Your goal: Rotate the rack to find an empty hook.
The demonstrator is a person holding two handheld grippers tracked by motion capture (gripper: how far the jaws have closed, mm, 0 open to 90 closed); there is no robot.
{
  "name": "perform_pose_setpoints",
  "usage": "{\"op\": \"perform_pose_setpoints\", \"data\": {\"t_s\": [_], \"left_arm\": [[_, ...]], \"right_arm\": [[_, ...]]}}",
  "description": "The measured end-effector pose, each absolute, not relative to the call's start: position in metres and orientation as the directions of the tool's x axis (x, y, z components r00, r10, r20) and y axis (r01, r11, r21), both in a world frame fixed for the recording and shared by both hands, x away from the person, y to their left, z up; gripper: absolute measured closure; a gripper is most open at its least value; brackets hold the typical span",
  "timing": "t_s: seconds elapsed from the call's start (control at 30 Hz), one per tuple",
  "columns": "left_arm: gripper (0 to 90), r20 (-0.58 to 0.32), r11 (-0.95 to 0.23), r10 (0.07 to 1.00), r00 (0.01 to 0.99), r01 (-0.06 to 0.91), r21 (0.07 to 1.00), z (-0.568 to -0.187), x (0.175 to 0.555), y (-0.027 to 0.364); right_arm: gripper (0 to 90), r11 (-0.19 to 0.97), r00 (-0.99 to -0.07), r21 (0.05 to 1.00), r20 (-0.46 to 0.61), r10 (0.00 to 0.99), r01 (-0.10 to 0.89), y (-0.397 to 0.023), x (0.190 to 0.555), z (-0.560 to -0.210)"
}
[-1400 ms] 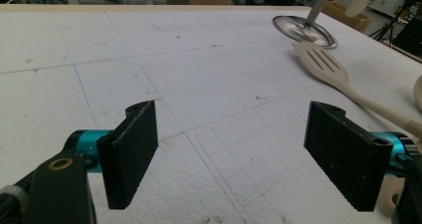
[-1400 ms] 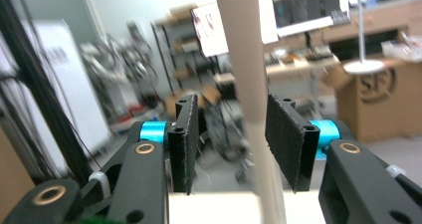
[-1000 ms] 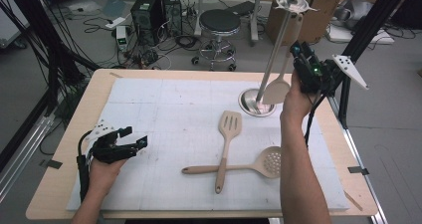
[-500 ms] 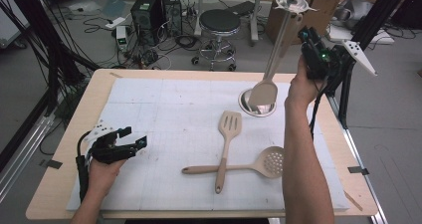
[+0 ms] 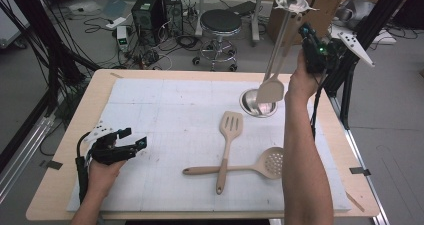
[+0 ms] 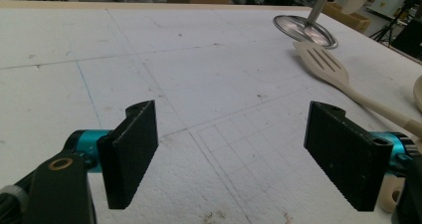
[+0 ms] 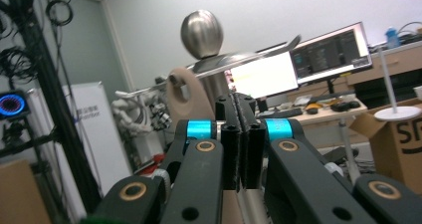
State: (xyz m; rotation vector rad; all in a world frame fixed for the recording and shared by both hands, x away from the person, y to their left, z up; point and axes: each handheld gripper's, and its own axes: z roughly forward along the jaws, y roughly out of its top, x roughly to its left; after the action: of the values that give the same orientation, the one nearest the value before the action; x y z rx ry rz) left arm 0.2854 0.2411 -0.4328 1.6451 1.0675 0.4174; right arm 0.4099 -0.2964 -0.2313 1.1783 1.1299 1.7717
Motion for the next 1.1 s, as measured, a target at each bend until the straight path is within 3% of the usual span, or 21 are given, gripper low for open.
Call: {"op": "perform_pose_setpoints", "data": {"t_s": [0.7, 1.1], "left_arm": [[21.9, -0.243, -0.013, 0.81, 0.534, 0.43, 0.903, -0.433, 0.285, 0.242], [21.9, -0.241, -0.015, 0.81, 0.534, 0.43, 0.903, -0.432, 0.283, 0.243]], "right_arm": [[90.0, -0.198, -0.407, 0.979, 0.16, 0.899, -0.055, -0.23, 0.419, -0.22], [90.0, -0.365, -0.345, 0.927, 0.318, 0.883, -0.08, -0.285, 0.404, -0.228]]}}
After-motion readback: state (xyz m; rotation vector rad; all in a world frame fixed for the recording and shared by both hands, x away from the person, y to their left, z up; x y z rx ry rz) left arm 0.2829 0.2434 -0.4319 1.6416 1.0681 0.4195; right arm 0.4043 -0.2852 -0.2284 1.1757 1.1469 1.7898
